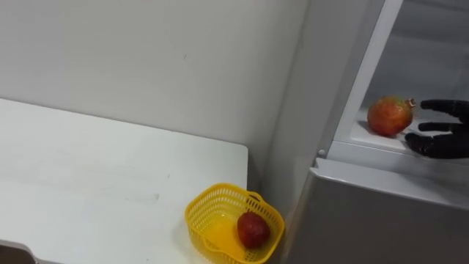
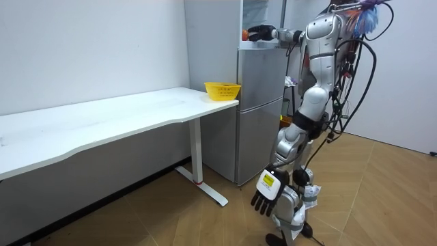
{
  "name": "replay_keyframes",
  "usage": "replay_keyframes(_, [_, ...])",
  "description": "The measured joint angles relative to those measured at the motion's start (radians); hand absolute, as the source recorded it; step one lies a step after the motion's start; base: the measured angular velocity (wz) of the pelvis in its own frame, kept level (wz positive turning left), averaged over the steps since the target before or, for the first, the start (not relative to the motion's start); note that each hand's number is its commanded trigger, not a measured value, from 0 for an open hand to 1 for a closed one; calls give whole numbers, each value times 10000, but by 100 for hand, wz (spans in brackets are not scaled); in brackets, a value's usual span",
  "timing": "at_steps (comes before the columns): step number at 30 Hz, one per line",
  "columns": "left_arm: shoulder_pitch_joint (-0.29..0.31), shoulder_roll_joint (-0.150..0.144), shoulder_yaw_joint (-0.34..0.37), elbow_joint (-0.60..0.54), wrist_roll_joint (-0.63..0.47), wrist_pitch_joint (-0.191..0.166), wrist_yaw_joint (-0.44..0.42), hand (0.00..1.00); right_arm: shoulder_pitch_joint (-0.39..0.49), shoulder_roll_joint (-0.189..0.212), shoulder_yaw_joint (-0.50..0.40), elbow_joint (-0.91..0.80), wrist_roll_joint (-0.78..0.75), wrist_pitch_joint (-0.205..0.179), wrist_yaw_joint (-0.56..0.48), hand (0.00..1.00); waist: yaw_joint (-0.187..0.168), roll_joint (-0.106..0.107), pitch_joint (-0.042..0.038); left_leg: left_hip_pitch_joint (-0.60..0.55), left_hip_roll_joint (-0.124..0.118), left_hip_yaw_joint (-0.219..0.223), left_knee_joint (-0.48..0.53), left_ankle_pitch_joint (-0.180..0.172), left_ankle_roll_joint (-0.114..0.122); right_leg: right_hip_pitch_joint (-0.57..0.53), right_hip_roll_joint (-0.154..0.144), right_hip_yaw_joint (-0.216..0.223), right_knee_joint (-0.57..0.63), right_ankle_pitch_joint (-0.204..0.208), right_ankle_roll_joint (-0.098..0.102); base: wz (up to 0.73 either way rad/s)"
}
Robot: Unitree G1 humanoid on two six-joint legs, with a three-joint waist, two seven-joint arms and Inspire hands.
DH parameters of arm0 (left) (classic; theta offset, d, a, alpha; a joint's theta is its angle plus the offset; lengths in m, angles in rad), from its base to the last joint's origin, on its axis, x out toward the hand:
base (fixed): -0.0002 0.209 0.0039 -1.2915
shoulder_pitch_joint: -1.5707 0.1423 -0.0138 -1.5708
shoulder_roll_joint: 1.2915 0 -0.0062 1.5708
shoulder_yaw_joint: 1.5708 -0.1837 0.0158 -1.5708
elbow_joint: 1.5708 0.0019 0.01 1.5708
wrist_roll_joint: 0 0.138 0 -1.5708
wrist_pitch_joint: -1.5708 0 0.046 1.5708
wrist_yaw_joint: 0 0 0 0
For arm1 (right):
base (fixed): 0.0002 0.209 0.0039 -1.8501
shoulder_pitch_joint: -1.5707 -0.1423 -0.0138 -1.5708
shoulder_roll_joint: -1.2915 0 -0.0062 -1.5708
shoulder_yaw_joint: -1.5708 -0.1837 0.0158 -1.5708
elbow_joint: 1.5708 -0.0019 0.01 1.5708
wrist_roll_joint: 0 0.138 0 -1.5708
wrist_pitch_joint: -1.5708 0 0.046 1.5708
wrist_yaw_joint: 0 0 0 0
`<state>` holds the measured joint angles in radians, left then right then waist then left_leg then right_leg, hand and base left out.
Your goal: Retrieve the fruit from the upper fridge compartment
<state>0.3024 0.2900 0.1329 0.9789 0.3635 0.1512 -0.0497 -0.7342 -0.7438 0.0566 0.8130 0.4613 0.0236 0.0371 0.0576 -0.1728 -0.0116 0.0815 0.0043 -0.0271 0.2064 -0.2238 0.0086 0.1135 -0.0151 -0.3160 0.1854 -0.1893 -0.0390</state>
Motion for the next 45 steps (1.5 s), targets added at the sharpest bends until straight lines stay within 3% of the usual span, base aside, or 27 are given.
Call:
replay_keyframes(9, [17, -9, 3, 45, 3, 17, -5, 0, -1, -14, -1, 13, 20, 37, 37, 0, 9, -11, -8, 5, 1, -24, -8, 1, -3, 7, 1, -28, -4, -1, 1, 0])
replay_keyframes(23, [-49, -11, -5, 36, -4, 41, -3, 0, -1, -17, 2, 17, 898, 432, 41, 0, 104, -45, 37, -5, -23, 38, 0, 1, -3, -38, -2, 18, -23, -13, -8, 0])
replay_keyframes(30, [-48, -10, -4, 19, -4, 41, -4, 0, -1, -18, 2, -3, 1234, 431, 88, 0, 150, -142, -25, -14, -27, 103, 2, 4, -7, -94, 10, 79, -27, -21, -17, -2])
replay_keyframes(33, [-117, -9, -5, 20, -5, 40, -12, 0, -1, -18, 6, -3, 1243, 431, 103, 0, 198, -173, -11, 1, -28, 108, 2, 5, -7, -89, 12, 86, -24, -21, -17, 0])
replay_keyframes(35, [-184, -7, -6, 19, -7, 40, -24, 0, -1, -17, 24, -5, 1321, 431, 101, 0, 247, -199, 52, -6, -28, 116, 2, 6, -8, -81, 22, 137, -34, -21, -17, 0])
replay_keyframes(38, [-231, -4, -42, 18, -5, 40, -57, 0, -1, -16, 106, -43, 1399, 431, 102, 0, 304, -269, 77, -17, -23, 142, -22, 6, -11, -110, 29, 164, -31, -31, -32, 0])
replay_keyframes(45, [-265, -8, -102, 24, -2, 42, -236, 0, -1, 1, 441, -969, 1586, 517, 436, 0, 422, -314, 48, -76, -16, 144, -24, 5, -11, -175, 36, 153, -18, -32, -35, 0])
